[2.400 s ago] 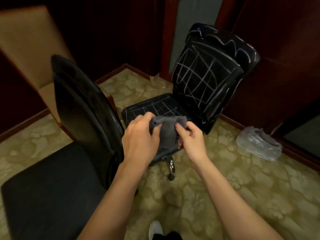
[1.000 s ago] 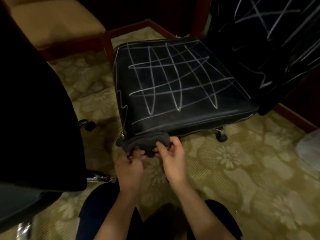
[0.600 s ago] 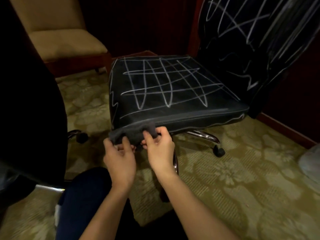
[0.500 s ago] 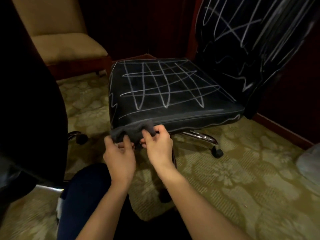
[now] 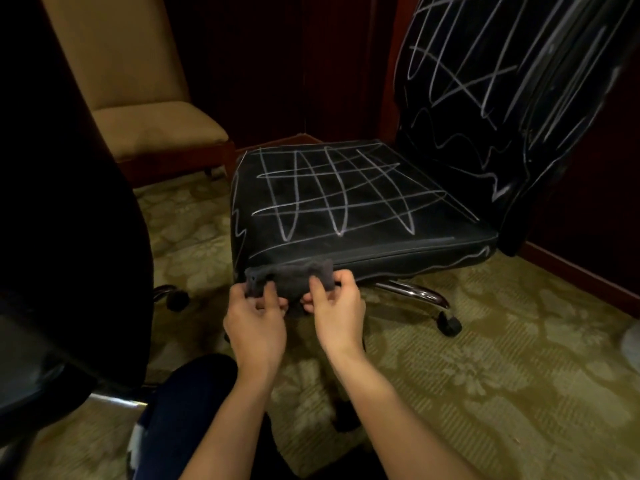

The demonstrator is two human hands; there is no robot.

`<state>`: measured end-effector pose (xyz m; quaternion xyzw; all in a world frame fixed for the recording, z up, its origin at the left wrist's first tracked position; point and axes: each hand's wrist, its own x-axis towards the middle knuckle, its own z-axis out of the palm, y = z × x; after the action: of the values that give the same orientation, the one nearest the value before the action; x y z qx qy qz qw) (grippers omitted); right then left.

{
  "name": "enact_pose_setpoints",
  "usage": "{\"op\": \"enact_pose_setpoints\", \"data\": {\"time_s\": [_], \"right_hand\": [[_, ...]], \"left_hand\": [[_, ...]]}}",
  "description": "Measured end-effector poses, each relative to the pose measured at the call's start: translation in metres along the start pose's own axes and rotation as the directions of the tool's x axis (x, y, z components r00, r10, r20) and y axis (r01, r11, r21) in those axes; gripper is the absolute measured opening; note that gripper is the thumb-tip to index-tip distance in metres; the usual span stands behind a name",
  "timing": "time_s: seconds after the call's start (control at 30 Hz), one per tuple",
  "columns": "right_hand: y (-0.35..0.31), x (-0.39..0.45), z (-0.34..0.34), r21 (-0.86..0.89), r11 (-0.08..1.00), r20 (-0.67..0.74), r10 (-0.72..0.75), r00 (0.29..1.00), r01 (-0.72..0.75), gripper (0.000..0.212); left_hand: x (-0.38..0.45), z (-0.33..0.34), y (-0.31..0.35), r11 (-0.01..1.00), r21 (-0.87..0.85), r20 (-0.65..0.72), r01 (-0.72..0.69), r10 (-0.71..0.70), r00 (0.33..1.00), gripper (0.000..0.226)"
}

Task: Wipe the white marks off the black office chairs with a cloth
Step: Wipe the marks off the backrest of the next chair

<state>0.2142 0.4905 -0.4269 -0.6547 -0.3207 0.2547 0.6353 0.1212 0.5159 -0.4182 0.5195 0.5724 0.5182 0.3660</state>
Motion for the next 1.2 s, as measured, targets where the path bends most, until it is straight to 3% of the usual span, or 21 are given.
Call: {"op": "enact_pose_setpoints", "data": {"time_s": [0.13,0.37,0.53,0.67,0.83,0.93,1.13,1.2], "right_hand": [[-0.002,0.004,-0.009,0.001,1.000,0.059,-0.002,0.998,0.002,0.013],[0.002,0.017,-0.024,-0.081,0.997,-0.101,-0.003,0.995,-0.005,0.008],[-0.001,0.003,0.014,-0.055,0.998,-0.001,-0.039,0.999,0.039,0.022],[-0.002,0.009,0.017,-0.010,1.000,0.050,0.012,0.999,-0.011,0.021],[0.002,0.029,-0.025,0.001,0.999,-0.118,0.037,0.992,-0.037,0.010],[0.004,0.023,-0.017,-0.072,0.997,-0.198,-0.013,0.980,-0.001,0.012],[-0.006,0.003,0.066,-0.045,0.997,0.020,-0.055,0.998,0.056,0.014],[-0.007,0.001,0.087,-0.077,0.995,0.053,-0.057,0.997,0.061,0.017]], "left_hand": [[-0.006,0.009,0.004,0.999,0.035,-0.072,-0.019,0.021,0.997,0.015],[-0.011,0.025,0.006,0.998,0.020,0.076,-0.053,0.051,0.996,0.008],[0.008,0.002,-0.005,1.000,0.009,-0.035,0.002,-0.002,0.999,0.010],[0.019,-0.001,-0.002,0.999,0.025,-0.039,0.029,-0.028,0.999,0.011],[0.001,0.040,0.015,0.993,0.101,0.087,-0.061,0.052,0.995,0.010],[0.005,0.032,0.010,0.998,0.048,0.145,-0.041,0.033,0.989,0.009],[0.063,-0.017,-0.025,0.991,-0.101,-0.115,0.089,-0.101,0.988,0.014],[0.083,-0.023,-0.033,0.976,-0.146,-0.132,0.160,-0.180,0.975,0.014]]}}
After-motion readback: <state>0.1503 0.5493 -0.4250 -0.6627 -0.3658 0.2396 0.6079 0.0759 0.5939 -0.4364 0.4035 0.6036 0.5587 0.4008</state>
